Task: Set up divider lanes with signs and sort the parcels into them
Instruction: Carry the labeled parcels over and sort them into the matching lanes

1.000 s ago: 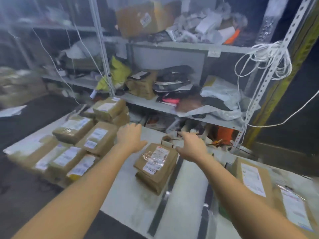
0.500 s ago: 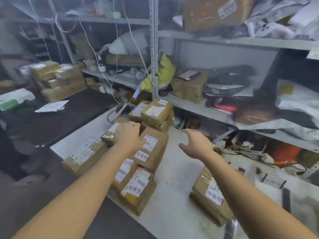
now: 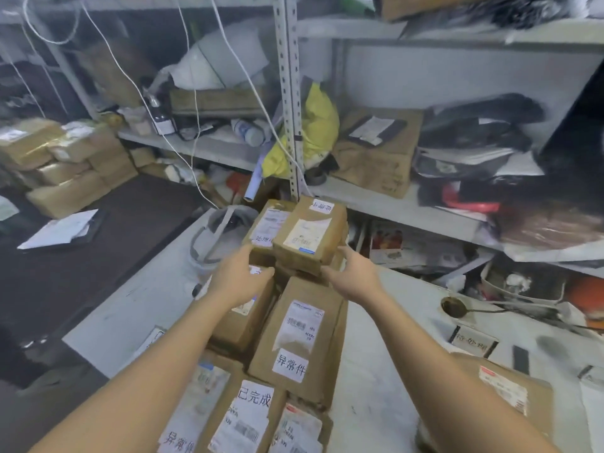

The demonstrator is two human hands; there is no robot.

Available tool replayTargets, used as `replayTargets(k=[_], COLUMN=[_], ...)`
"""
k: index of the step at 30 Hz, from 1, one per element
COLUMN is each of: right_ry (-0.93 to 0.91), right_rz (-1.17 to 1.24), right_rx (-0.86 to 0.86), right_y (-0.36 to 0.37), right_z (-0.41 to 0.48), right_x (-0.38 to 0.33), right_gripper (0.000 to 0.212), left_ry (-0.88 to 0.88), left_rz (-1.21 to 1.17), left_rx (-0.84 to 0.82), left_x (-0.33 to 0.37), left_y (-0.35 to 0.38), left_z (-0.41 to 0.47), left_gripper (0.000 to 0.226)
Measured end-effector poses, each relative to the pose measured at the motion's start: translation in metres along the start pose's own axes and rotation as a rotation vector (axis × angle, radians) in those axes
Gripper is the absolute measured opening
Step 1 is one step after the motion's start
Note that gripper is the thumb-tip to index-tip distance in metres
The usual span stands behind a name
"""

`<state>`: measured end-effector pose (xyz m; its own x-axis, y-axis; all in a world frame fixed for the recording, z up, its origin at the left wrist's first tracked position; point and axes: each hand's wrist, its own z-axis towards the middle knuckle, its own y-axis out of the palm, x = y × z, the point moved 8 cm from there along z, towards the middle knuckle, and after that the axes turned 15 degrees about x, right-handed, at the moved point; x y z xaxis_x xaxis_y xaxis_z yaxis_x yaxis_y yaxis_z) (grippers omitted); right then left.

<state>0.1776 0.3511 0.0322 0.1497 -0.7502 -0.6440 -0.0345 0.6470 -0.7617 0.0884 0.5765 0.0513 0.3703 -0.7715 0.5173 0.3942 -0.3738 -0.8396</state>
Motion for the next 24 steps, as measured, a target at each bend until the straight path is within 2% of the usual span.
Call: replayTargets(k=[3,9,12,16,18,24], right_ry=[0.048,0.257,0.349,0.388,0.395,0.421], right_rz=[0.063,0.158,0.162,0.207,0.234,0.293], right_rx=[0.033,0.175,0.21,0.252,0.275,0.349], right_y=[0.018,0.042,0.049,0.057,0.057,0.051], right_z=[0.013,0.029,0.028,0.027,0.025,0.014], right_x=[-0.01,-0.024,-0.029,-0.027,-0.029,-0.037], right_gripper=[0.062,0.059,0.064,0.042,0.04,0.041], left_ry=[-0.072,-0.198,-0.231,-0.168,-0.135,-0.056], left_rz=[-0.177,-0.476,-0.557,-0.538,-0.577,-0.672], left_rx=[-0.062,-0.245,-0.337,-0.389,-0.42,-0.435], left_x=[-0.011,-0.02,-0.015,-0.008,-0.004,0.004], left_y=[0.023,0.069,0.084,0.09,0.089,0.079], left_z=[0.026,0.067,0.082,0.097,0.096,0.093], left_gripper=[0.077,0.079,0.073,0.063,0.049,0.049])
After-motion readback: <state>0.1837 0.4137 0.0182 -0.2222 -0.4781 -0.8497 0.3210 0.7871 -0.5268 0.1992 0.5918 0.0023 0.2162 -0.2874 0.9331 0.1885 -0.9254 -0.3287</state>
